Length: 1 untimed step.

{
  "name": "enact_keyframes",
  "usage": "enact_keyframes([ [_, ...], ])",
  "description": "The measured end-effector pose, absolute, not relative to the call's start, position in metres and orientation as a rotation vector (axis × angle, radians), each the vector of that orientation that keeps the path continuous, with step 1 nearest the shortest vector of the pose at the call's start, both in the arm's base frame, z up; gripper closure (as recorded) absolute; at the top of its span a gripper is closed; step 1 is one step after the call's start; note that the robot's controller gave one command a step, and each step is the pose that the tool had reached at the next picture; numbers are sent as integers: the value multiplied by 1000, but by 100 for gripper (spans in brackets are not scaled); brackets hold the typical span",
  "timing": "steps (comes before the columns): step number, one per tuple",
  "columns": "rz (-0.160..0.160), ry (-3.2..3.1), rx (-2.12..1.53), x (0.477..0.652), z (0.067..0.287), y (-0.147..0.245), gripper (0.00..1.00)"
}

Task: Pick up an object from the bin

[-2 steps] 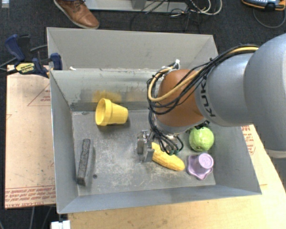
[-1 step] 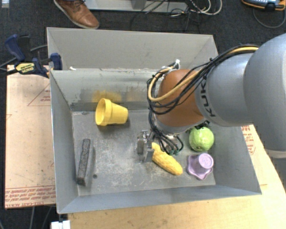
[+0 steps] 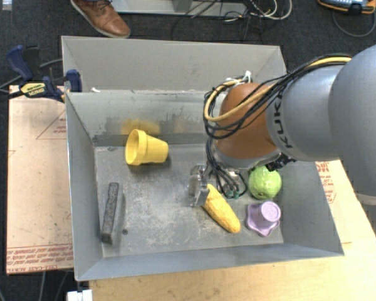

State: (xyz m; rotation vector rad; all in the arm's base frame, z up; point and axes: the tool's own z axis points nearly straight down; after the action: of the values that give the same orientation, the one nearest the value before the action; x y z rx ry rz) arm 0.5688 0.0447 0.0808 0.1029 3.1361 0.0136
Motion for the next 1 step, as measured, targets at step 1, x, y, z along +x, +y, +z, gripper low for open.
enact_keyframes([
  [1, 12, 3123, 238, 573, 86, 33, 100],
])
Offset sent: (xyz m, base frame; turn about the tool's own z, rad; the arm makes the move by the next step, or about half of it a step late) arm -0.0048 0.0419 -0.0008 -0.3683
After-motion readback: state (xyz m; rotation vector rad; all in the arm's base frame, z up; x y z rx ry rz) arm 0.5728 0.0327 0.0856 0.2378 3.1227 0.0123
